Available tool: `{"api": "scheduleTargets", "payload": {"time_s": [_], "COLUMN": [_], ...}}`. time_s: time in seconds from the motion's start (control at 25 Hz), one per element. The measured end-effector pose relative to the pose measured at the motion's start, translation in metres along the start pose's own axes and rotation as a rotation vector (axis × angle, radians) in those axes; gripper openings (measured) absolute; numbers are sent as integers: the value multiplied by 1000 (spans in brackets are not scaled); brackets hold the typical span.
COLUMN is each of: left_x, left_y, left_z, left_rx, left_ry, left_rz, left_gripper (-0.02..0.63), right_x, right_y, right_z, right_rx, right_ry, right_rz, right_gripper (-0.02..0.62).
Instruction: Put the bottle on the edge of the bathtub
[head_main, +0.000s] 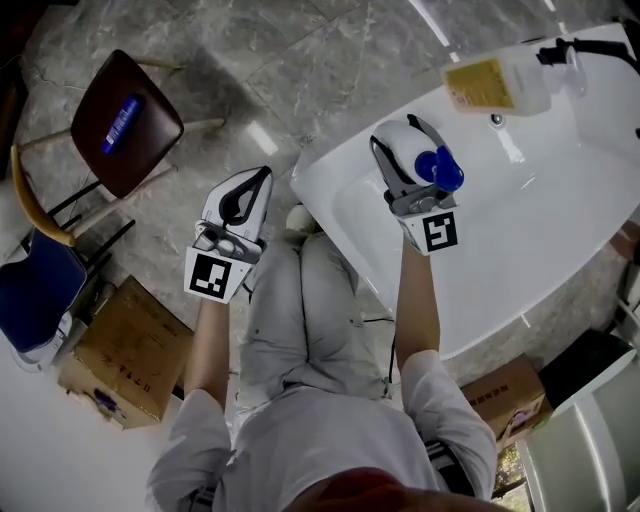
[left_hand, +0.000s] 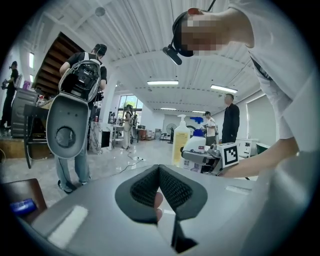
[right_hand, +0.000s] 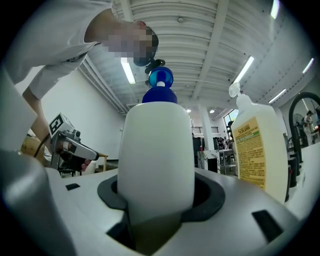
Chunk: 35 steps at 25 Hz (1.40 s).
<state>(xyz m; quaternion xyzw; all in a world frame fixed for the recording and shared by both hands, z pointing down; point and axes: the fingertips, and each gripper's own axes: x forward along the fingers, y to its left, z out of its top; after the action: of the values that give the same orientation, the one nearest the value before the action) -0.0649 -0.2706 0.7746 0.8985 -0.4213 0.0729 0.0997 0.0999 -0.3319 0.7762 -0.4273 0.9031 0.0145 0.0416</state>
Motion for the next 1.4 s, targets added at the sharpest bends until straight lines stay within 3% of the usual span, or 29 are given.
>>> {"api": "scheduleTargets", "payload": {"time_s": [0.12,0.32,0.6,0.88,1.2,1.4], "left_x": [-3,-5,-20,-53,-87,-110], "left_y": [2,-2,-20,-45,-83,-115], "left_z": [6,18,41,101,199,257], "left_rx": [-4,-6,-18,-7,48,95], "left_ry": [17,52,83,84,13,-23], "left_rz": [4,17,23,27,5,-35], "left_gripper": [-5,-5,-5,-5,-5,-5], "right_x": [1,-1,-10,-31,-52,-59], "right_y": [-1,-8,1,14,41,63], "right_z": [-3,-6,18,102,220,298], "right_rx": [8,42,60,70,49,54], "right_ry": [31,88,142,134,130,106], "right_rz": [-4,-18,-26,-91,-57,-23], "right_gripper": [254,396,466,462,415,326]}}
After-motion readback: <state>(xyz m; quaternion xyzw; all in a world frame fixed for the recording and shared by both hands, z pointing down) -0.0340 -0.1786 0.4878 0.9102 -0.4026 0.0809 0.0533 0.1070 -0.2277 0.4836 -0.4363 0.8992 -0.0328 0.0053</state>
